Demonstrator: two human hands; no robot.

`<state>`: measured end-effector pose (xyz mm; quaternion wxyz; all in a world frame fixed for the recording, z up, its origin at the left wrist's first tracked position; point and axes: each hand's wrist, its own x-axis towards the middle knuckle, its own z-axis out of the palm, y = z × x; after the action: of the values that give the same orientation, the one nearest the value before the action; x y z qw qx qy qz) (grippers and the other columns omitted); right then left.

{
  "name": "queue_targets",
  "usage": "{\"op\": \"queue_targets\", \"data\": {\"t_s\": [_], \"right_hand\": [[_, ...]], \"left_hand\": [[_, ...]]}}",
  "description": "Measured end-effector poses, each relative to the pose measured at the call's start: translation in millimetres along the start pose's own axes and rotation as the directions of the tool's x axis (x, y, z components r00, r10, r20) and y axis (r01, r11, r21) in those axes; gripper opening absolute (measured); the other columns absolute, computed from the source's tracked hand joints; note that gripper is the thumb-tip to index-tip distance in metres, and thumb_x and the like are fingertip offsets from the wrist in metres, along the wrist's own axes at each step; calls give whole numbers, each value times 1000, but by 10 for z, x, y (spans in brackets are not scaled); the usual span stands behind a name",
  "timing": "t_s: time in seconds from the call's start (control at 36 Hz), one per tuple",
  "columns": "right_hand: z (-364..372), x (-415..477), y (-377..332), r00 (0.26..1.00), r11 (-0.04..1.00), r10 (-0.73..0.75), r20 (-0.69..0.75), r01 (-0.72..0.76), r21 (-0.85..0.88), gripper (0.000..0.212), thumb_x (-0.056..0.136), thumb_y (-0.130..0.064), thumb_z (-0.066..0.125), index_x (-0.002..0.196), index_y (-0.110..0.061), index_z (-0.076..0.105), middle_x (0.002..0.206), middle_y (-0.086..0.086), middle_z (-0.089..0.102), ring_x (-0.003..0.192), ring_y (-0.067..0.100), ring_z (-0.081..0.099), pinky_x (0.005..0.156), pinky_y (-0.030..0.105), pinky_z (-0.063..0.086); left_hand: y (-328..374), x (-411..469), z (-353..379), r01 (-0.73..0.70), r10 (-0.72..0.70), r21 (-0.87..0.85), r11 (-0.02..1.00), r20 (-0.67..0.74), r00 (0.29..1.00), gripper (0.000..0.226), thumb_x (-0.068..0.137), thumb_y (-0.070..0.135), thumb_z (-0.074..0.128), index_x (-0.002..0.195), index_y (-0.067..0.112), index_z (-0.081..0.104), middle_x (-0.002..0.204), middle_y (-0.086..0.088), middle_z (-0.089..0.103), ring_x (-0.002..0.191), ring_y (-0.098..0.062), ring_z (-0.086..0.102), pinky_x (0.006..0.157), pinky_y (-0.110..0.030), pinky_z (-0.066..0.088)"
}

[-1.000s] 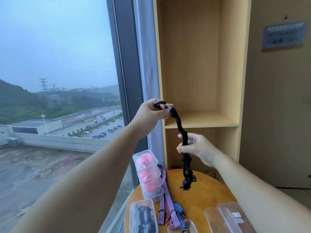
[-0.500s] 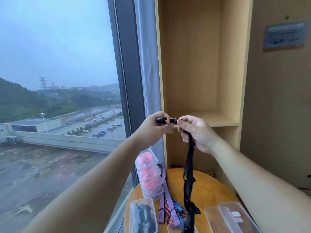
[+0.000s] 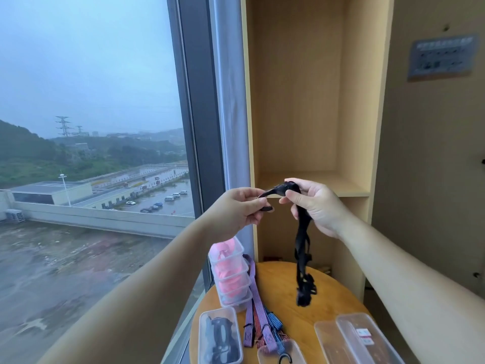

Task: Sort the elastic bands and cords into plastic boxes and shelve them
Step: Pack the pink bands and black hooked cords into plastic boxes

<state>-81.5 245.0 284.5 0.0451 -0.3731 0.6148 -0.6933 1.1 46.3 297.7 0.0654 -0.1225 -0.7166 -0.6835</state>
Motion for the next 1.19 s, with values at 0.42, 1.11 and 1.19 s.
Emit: {"op": "queue_targets", "data": {"t_s": [0.42,1.11,1.19], "right_hand": [[230,-82,-27,958,959,276,-82,-269,88,44,96,-52,51,97,-9,55,65,2,54,48,14,42,48,29,43],[445,-359,323,890,906,419,-180,-399,137,50,88,-59,60,97,-10,56,56,-2,48,39,9,31,36,20,28],[457,-415,396,893,908,408,-192,-375,185,43,89,-54,61,93,-12,54,53,-3,46,38,9,30,36,20,26]], "left_hand": [[-201,-4,282,-180,298,488,854,-175,938,27,87,-1,67,81,25,72,58,10,67,56,-2,64,62,-15,52],[-672,-213,349,-178,613,880,440,-150,775,13,90,6,65,80,0,59,60,-7,54,53,-25,46,50,-31,37],[-782,-273,399,-143,523,837,528,-188,831,11,90,10,66,82,5,61,64,-5,60,59,-24,55,57,-38,47]]}}
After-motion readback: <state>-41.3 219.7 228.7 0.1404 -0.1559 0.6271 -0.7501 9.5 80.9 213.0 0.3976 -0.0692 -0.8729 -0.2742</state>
